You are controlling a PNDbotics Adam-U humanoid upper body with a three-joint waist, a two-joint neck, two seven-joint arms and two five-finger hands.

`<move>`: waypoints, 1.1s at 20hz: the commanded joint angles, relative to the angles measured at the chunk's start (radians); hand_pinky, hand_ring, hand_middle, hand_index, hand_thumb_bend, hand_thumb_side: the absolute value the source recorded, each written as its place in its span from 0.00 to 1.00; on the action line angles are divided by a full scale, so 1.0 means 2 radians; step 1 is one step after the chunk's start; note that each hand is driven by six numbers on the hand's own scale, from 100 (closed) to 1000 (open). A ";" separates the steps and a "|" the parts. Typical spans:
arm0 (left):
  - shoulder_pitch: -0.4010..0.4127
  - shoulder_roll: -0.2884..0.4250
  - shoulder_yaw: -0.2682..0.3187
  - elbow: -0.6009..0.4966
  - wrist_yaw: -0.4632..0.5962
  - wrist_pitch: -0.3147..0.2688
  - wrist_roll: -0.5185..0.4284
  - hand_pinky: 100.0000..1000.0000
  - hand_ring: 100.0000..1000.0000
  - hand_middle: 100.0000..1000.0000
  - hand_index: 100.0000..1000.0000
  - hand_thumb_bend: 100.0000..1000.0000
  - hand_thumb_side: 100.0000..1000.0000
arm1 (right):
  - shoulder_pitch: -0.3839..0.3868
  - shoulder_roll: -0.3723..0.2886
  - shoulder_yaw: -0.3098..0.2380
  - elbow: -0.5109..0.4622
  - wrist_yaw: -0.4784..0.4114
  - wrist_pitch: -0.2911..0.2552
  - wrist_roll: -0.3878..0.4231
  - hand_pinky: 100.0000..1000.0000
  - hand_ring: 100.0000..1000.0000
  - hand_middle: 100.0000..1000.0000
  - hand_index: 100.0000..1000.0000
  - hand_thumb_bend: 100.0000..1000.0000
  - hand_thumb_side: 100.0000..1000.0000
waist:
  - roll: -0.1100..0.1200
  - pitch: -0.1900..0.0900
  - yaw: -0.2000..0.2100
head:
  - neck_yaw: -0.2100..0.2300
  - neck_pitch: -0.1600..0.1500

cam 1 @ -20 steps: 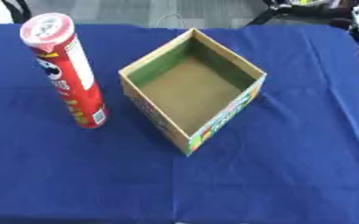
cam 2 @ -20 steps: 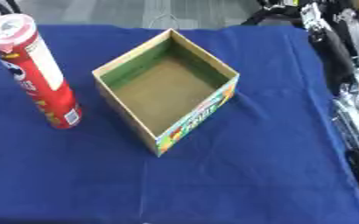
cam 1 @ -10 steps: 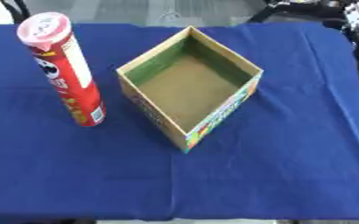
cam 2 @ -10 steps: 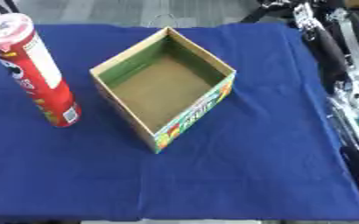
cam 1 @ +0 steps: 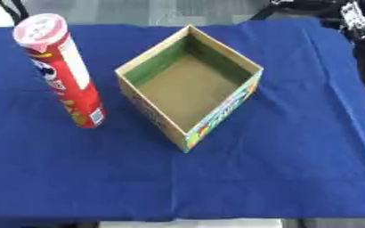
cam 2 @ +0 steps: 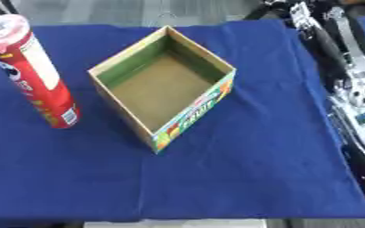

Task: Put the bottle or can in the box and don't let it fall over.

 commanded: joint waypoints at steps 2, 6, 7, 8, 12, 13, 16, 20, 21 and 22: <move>-0.049 0.016 -0.013 0.043 -0.013 0.000 -0.074 0.78 0.85 0.88 0.84 0.01 0.95 | -0.001 -0.020 0.000 -0.012 0.004 0.001 0.006 0.81 0.74 0.78 0.99 0.00 0.66 | 0.003 -0.013 0.002 | -0.005 0.004; -0.102 -0.006 -0.027 0.107 -0.043 -0.018 -0.146 0.79 0.85 0.88 0.85 0.03 0.96 | 0.001 -0.023 0.000 -0.012 0.005 0.001 0.008 0.81 0.74 0.78 0.99 0.00 0.66 | 0.006 -0.016 0.005 | -0.006 0.007; -0.116 -0.014 -0.030 0.123 -0.050 -0.024 -0.160 0.79 0.86 0.88 0.85 0.03 0.97 | 0.001 -0.023 0.001 -0.012 0.005 0.002 0.009 0.81 0.74 0.78 0.99 0.00 0.66 | 0.006 -0.017 0.005 | -0.007 0.007; -0.127 -0.022 -0.033 0.138 -0.056 -0.029 -0.171 0.79 0.86 0.88 0.85 0.03 0.97 | 0.001 -0.023 0.002 -0.012 0.005 0.002 0.009 0.81 0.74 0.78 0.99 0.00 0.66 | 0.006 -0.017 0.005 | -0.007 0.007; -0.159 -0.047 -0.047 0.178 -0.080 -0.045 -0.203 0.79 0.86 0.88 0.85 0.05 0.99 | 0.002 -0.023 0.003 -0.012 0.004 0.003 0.011 0.81 0.74 0.78 0.99 0.00 0.66 | 0.007 -0.018 0.004 | -0.007 0.007; -0.165 -0.052 -0.051 0.184 -0.084 -0.048 -0.210 0.79 0.86 0.88 0.85 0.05 0.99 | 0.002 -0.024 0.003 -0.012 0.004 0.003 0.011 0.81 0.74 0.78 0.99 0.00 0.66 | 0.007 -0.018 0.003 | -0.006 0.007; -0.182 -0.068 -0.063 0.197 -0.092 -0.055 -0.225 0.79 0.86 0.88 0.85 0.06 0.99 | 0.001 -0.023 0.005 -0.012 0.004 0.003 0.013 0.81 0.74 0.78 0.99 0.00 0.66 | 0.007 -0.017 0.000 | -0.004 0.007; -0.201 -0.085 -0.078 0.203 -0.100 -0.059 -0.231 0.80 0.87 0.89 0.85 0.09 0.98 | -0.001 -0.023 0.006 -0.012 0.004 0.004 0.014 0.81 0.74 0.78 0.99 0.00 0.66 | 0.008 -0.016 -0.002 | -0.001 0.007; -0.204 -0.088 -0.083 0.201 -0.102 -0.058 -0.229 0.81 0.88 0.90 0.85 0.11 0.98 | -0.001 -0.023 0.007 -0.012 0.004 0.004 0.015 0.81 0.74 0.78 0.99 0.00 0.66 | 0.009 -0.015 -0.003 | 0.000 0.007; -0.206 -0.089 -0.089 0.198 -0.105 -0.055 -0.224 0.83 0.89 0.90 0.86 0.14 0.96 | -0.001 -0.023 0.007 -0.012 0.004 0.005 0.015 0.81 0.74 0.78 0.99 0.00 0.66 | 0.009 -0.014 -0.003 | 0.001 0.007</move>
